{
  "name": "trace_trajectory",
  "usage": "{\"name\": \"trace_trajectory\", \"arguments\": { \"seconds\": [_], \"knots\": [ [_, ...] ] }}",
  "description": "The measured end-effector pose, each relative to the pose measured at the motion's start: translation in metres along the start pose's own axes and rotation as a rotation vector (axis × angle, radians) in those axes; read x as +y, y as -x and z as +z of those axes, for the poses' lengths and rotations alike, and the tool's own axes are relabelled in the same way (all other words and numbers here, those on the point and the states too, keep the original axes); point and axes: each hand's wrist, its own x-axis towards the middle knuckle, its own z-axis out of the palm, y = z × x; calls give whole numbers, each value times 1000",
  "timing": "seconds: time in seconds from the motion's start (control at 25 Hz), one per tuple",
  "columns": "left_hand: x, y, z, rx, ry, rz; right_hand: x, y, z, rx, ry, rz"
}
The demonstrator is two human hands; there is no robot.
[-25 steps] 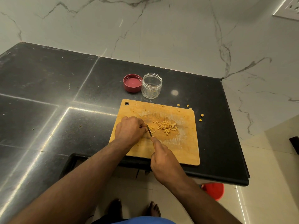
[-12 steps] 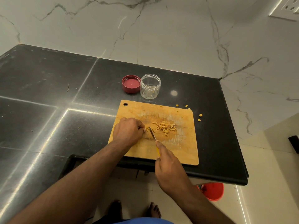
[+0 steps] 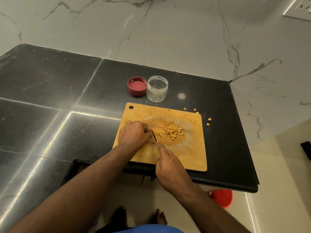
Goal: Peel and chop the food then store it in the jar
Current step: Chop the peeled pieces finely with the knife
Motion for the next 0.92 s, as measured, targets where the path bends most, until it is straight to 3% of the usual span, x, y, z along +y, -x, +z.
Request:
{"name": "trace_trajectory", "arguments": {
  "seconds": [0.28,0.92],
  "knots": [
    [-1,1,0,-6,11,0,6,35,-5,35,-63,47],
    [0,4,2,37,-16,1,2,-1,-1,-20,-27,4]
  ]
}}
